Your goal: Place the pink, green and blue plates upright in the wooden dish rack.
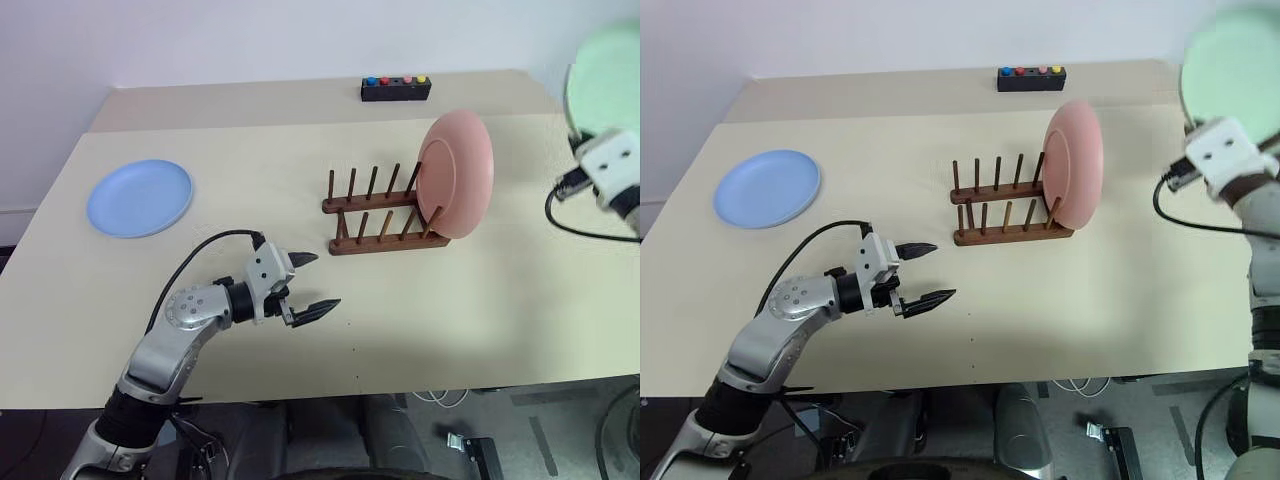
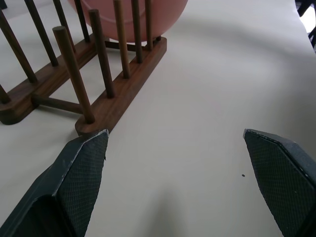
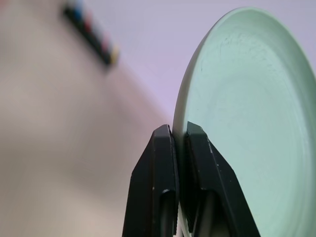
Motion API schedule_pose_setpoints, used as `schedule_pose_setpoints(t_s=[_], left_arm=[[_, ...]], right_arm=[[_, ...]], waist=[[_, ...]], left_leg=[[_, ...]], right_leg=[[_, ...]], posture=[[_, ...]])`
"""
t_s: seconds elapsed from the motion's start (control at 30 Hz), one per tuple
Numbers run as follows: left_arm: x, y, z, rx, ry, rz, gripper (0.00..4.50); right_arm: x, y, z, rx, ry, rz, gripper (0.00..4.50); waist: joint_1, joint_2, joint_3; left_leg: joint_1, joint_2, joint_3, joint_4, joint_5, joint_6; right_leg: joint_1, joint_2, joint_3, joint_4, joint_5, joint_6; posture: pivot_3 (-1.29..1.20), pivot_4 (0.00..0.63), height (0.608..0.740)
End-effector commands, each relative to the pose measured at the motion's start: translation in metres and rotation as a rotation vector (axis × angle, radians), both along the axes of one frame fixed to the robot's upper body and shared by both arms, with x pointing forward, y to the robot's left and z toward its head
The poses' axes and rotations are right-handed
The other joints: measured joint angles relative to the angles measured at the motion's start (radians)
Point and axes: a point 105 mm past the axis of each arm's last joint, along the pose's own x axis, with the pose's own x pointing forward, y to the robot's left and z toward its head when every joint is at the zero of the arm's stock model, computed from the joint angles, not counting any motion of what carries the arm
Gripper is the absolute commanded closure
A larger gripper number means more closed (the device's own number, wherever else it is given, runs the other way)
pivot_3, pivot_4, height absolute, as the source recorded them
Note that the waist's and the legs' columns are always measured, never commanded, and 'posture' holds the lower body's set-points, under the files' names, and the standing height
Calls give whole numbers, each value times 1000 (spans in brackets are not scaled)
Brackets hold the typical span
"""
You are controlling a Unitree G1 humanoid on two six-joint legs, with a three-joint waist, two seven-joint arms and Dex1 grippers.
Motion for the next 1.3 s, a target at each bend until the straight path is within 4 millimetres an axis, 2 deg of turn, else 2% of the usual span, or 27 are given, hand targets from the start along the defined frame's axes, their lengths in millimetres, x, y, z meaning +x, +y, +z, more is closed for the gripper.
schedule_pose_setpoints(t_s=[0.03, 0.07, 0.13, 0.2, 0.3, 0.4, 0.53, 0.67, 0.83, 1.3], left_arm=[[1, -3, 7, -16, -38, -15, 0], [1, -3, 7, -17, -38, -13, 0], [2, -1, 6, -18, -39, -5, 0], [3, 0, 6, -18, -41, 3, 0], [2, 3, 5, -14, -41, 16, 0], [2, 5, 5, -16, -41, 26, 0], [1, 6, 5, -17, -42, 37, 0], [0, 10, 5, -15, -41, 56, 0], [-1, 12, 5, -14, -43, 65, 0], [1, 13, 6, -5, -44, 67, 0]], right_arm=[[-27, 49, 54, -5, -169, 217, 4467], [-29, 59, 54, 19, -153, 272, 4467], [-41, 99, 50, 108, -84, 496, 4467], [-53, 126, 49, 195, -26, 670, 4467], [-71, 150, 49, 352, 76, 897, 4467], [-81, 162, 46, 498, 185, 1054, 4467], [-85, 168, 35, 630, 312, 1142, 4467], [-60, 157, 12, 893, 447, 1092, 4467], [-53, 150, -5, 1041, 532, 1072, 4467], [-42, 148, -30, 1146, 625, 990, 4467]], waist=[[0, 0, 0], [0, -1, 0], [1, -2, 0], [1, -2, 0], [7, -2, 0], [8, -2, 0], [10, -2, 0], [8, -2, 0], [8, -2, 0], [5, -2, 0]], left_leg=[[0, 0, 0, 0, 0, 0], [0, 0, -1, -1, 0, 0], [0, 0, -1, -1, 0, 0], [0, 0, -1, 0, 0, 0], [-1, 0, -2, 1, 0, 0], [-1, 0, -2, 0, 0, 1], [-1, 0, -2, 1, 0, 1], [-1, 0, -2, 0, 0, 1], [-1, 0, -2, 0, 0, 1], [-1, 0, -2, 0, 0, 1]], right_leg=[[0, 0, 0, 0, 0, 0], [0, 0, 0, 0, 0, 0], [0, 0, -1, 0, 0, 0], [1, 0, -1, 0, 0, 0], [0, 0, -1, 0, 0, 0], [0, 0, -1, 0, 0, 0], [0, 0, -1, 0, 0, 0], [0, 0, -1, 0, 0, 0], [-1, 0, -1, 0, 0, 0], [-1, 0, -1, 0, 0, 0]], posture=[[0, 150, 740], [0, 150, 740], [0, 150, 740], [0, 150, 740], [0, 150, 740], [0, 150, 740], [0, 150, 740], [0, 150, 740], [0, 150, 740], [0, 150, 740]])
